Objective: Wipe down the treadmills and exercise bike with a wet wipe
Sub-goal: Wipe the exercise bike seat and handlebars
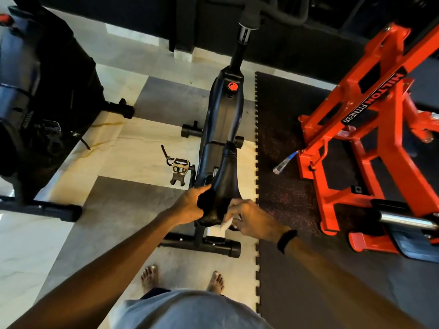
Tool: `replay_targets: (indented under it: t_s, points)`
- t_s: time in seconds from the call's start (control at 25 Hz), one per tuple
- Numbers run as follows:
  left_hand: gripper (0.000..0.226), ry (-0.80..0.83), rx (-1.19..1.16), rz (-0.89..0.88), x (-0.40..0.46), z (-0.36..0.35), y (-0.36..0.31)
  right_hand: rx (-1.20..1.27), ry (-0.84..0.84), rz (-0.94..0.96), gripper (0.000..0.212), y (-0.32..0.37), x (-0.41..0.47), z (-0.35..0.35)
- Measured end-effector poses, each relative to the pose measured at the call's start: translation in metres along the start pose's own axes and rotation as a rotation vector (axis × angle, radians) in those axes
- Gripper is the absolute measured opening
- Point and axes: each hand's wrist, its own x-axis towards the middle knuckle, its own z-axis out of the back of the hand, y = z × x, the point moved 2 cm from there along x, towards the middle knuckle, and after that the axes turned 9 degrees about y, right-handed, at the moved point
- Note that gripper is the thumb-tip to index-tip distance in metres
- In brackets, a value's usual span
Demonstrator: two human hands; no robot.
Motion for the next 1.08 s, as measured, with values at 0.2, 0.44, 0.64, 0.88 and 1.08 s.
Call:
replay_targets:
  t_s: [0.2, 0.44, 0.64, 0.88, 1.08]
  points:
    - [0.094, -0.007, 0.017, -0.007, -0.001, -0.001, 0.003, -0.098, -0.420, -0.085, 0.023, -0.010, 0.061, 0.074]
    - [0.091, -0.023, 0.009, 0.004, -0.003, 0.002, 0.005, -0.148, -0.465, -0.184, 0.026, -0.017, 0.075, 0.025]
    - [0.090, 0.003, 0.012, -0.024, 0.002, 0.000, 0.010, -0.188, -0.432, -0.078, 0.032, 0.008, 0.019, -0.027]
    - [0.092, 0.015, 0.020, -0.030, 0.006, 0.002, 0.017, -0.038, -0.236, 0.075, 0.027, 0.019, 0.000, -0.052]
    - [0.091, -0.009, 0.098, -0.039, 0.008, 0.003, 0.018, -0.121, -0.582, -0.101, 0.025, 0.006, 0.049, 0.050]
